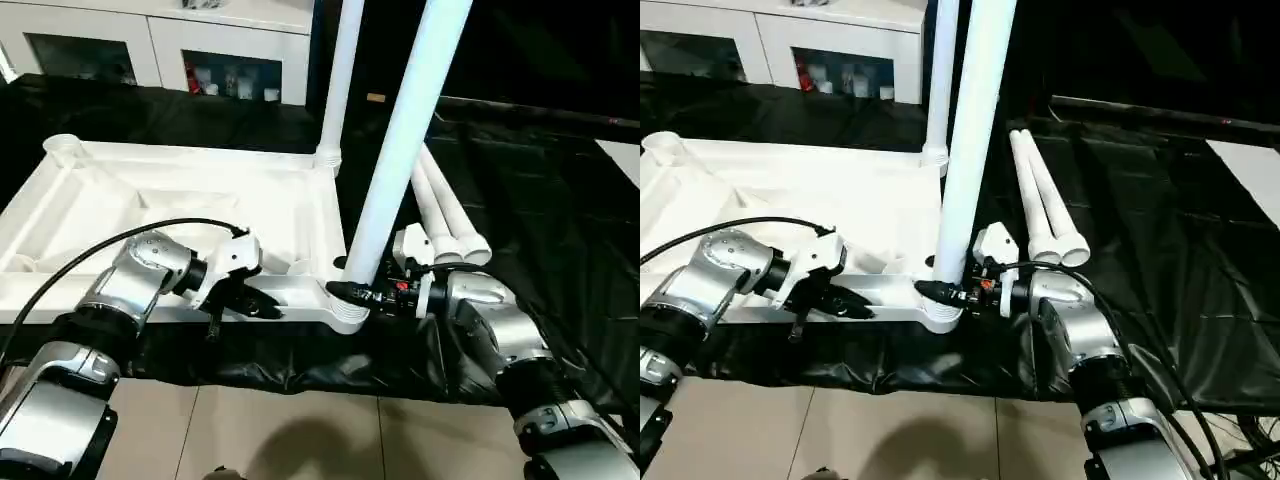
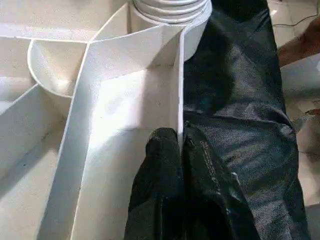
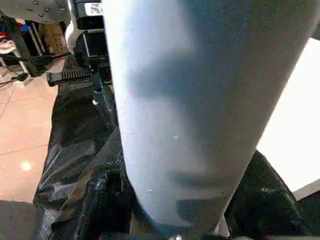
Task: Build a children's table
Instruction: Insert table leg to table base
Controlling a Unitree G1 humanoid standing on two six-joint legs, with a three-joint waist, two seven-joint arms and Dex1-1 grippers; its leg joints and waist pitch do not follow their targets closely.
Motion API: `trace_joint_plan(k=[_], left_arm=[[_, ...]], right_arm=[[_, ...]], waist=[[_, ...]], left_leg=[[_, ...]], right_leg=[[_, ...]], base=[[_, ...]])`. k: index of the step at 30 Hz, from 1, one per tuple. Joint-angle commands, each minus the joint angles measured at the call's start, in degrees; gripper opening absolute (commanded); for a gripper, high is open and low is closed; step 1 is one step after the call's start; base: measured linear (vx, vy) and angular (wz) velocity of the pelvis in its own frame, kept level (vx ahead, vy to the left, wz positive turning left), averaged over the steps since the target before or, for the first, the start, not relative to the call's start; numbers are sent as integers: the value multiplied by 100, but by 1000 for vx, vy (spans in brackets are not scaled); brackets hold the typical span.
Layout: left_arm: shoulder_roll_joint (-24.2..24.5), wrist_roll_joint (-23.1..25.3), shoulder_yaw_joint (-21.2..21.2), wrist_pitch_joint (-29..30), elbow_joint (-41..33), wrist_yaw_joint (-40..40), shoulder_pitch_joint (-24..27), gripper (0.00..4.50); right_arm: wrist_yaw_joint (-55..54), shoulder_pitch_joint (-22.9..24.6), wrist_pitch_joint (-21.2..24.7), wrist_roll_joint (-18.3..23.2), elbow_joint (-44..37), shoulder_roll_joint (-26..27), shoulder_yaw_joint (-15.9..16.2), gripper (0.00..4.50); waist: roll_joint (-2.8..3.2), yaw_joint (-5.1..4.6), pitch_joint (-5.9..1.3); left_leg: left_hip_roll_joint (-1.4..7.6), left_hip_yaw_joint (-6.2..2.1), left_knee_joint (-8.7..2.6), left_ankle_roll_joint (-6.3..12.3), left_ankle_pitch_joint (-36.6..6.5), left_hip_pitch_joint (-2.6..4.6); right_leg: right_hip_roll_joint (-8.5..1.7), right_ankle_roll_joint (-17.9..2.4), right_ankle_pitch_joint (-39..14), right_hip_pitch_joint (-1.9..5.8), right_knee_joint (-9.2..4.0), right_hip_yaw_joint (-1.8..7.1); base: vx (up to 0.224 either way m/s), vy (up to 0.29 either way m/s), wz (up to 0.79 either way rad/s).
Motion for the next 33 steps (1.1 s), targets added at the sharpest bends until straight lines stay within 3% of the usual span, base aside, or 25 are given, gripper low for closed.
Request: trace_joint_plan(k=[1,2,3,4,6,7,9,11,12,13,14,16,17,19,21,24,28,30,33], left_arm=[[-177,-120,251,158,-170,469,-228,0],[-234,-152,310,226,-170,591,-241,0],[-234,-152,310,226,-170,591,-241,0],[-506,-126,467,531,-326,1221,-249,0],[-595,-97,500,633,-393,1437,-245,0],[-833,-38,580,875,-574,1938,-223,0],[-1012,1,635,1048,-714,2286,-201,0],[-1416,223,602,1351,-937,3006,-153,0],[-1416,223,602,1351,-937,3006,-153,0],[-1566,278,569,1431,-996,3189,-123,0],[-1674,315,536,1453,-1002,3303,-108,0],[-1759,335,463,1413,-930,3401,-102,0],[-1749,391,394,1340,-865,3402,-108,0],[-1732,480,299,1336,-841,3389,-93,0],[-1718,520,252,1338,-844,3372,-83,0],[-1709,552,237,1552,-1059,3407,14,0],[-1713,552,252,1647,-1189,3380,61,0],[-1709,526,269,1631,-1196,3326,63,0],[-1690,519,276,1608,-1192,3282,61,0]], right_arm=[[-385,93,236,-217,529,135,129,189],[-560,35,217,-224,596,185,63,189],[-560,35,217,-224,596,185,63,189],[-1514,-325,132,-192,1044,479,-298,189],[-1815,-438,107,-183,1196,564,-398,189],[-2451,-675,24,-175,1521,727,-581,189],[-2863,-826,-46,-178,1735,823,-681,189],[-3448,-1035,-112,-203,2049,954,-765,189],[-3448,-1035,-112,-203,2049,954,-765,189],[-3593,-1075,-119,-204,2120,999,-785,189],[-3673,-1094,-114,-200,2158,1038,-795,189],[-3726,-1104,-137,-219,2204,1106,-791,189],[-3703,-1093,-130,-237,2204,1138,-766,189],[-3714,-1107,-155,-280,2275,1225,-790,189],[-3719,-1116,-164,-303,2312,1264,-800,189],[-4013,-1275,-260,-442,2653,1354,-839,189],[-4067,-1371,-320,-368,2767,1403,-929,189],[-4070,-1422,-394,-346,2780,1417,-979,245],[-4013,-1476,-427,-338,2799,1425,-1044,269]], waist=[[80,-18,-282],[92,-8,-273],[92,-8,-273],[78,-15,-270],[80,-52,-283],[73,-71,-280],[75,-86,-292],[57,-72,-318],[55,-71,-327],[-14,-70,-339],[15,-47,-356],[13,-38,-354],[12,-17,-364],[27,-16,-346],[30,-24,-312],[42,-47,-309],[46,-81,-308],[47,-99,-312],[39,-123,-314]], left_leg=[[139,-25,-450,-112,-1598,104],[133,-39,-451,-147,-1654,110],[133,-39,-451,-147,-1654,110],[136,-47,-459,-166,-1657,99],[127,-77,-470,-270,-1651,79],[142,-69,-470,-286,-1620,76],[147,-61,-458,-345,-1608,117],[114,-17,-413,-183,-1231,76],[113,-17,-407,-151,-1140,58],[110,-7,-399,-104,-1030,43],[107,-3,-385,-16,-768,43],[92,4,-373,97,-550,13],[88,15,-360,154,-492,31],[91,19,-372,180,-595,36],[104,13,-400,77,-961,58],[119,-11,-423,-82,-1224,68],[113,-6,-422,-100,-1280,71],[108,-9,-421,-85,-1260,59],[104,-11,-420,-52,-1227,48]], right_leg=[[-485,-1161,-1425,214,-488,309],[-501,-1047,-1793,208,-525,309],[-501,-1047,-1793,208,-525,309],[-503,-988,-1913,212,-538,311],[-511,-919,-2129,225,-544,287],[-518,-936,-2054,216,-534,301],[-507,-1030,-1856,185,-514,301],[-465,-1095,-1202,224,-478,309],[-465,-1106,-1051,241,-459,310],[-458,-1116,-901,258,-442,306],[-445,-1168,-514,265,-390,302],[-421,-1216,-81,288,-349,295],[-426,-1242,87,288,-336,299],[-434,-1242,-20,283,-361,299],[-447,-1163,-616,257,-430,297],[-463,-1062,-1087,242,-457,300],[-449,-1031,-1058,229,-465,303],[-447,-1037,-1015,235,-460,304],[-445,-1057,-942,242,-453,304]], base=[[0,0,0],[0,0,0],[0,0,0],[0,0,0],[0,0,0],[0,0,0],[0,0,0],[0,0,0],[0,0,0],[0,0,0],[0,0,0],[0,0,0],[0,0,0],[0,0,0],[0,0,0],[0,0,0],[0,0,0],[0,0,0],[0,0,0]])
